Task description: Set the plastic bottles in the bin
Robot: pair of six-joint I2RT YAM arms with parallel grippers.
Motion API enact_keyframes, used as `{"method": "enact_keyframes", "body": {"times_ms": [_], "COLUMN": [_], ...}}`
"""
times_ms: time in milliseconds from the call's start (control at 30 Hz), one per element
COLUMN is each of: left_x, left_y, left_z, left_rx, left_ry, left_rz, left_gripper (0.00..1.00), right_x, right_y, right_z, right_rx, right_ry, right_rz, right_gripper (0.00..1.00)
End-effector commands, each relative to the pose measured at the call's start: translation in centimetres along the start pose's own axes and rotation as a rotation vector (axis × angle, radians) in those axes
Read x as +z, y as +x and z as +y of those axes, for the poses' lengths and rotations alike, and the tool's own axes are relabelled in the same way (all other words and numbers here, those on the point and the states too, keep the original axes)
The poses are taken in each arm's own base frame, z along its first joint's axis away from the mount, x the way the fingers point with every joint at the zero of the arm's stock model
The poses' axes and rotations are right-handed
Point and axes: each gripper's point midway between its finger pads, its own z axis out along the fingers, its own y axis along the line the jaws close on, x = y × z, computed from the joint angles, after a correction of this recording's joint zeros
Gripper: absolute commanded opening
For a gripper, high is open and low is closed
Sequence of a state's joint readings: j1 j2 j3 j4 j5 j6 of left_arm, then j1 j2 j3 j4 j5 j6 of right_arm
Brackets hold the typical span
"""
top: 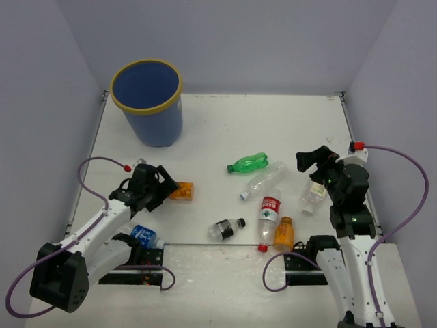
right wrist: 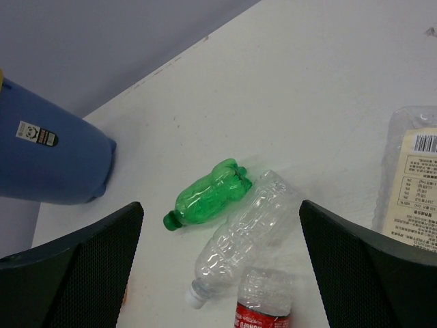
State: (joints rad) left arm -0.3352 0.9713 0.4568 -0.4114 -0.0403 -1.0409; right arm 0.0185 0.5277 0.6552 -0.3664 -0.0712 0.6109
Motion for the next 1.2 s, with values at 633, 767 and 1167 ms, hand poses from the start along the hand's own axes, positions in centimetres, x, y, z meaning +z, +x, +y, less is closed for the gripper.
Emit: {"method": "enact_keyframes", "body": {"times_ms": [633, 767, 1167], "left_x": [4.6, 4.8, -2.6], "left_y": [0.5, 0.6, -3.7], "left_z": [-3.4, -3.2, -15.3], "left_rx": [-0.107, -0.091, 0.365], "left_ry": [0.046, 0.034, 0.321], "left_rz": [-0.015, -0.019, -0.181], "left_gripper": [0.69, 0.29, 0.0], "right_x": [-0.9, -1.1, -0.9], "right_y": [-1.9, -2.1, -2.0], "right_z": [-1.4, -1.7, -1.6], "right_rx": [0.033, 0.036, 0.039], "right_ry": [0.081, 0.094, 0.091], "right_rz": [-0.12, -0.137, -0.129], "right_gripper": [0.99, 0.99, 0.99]}}
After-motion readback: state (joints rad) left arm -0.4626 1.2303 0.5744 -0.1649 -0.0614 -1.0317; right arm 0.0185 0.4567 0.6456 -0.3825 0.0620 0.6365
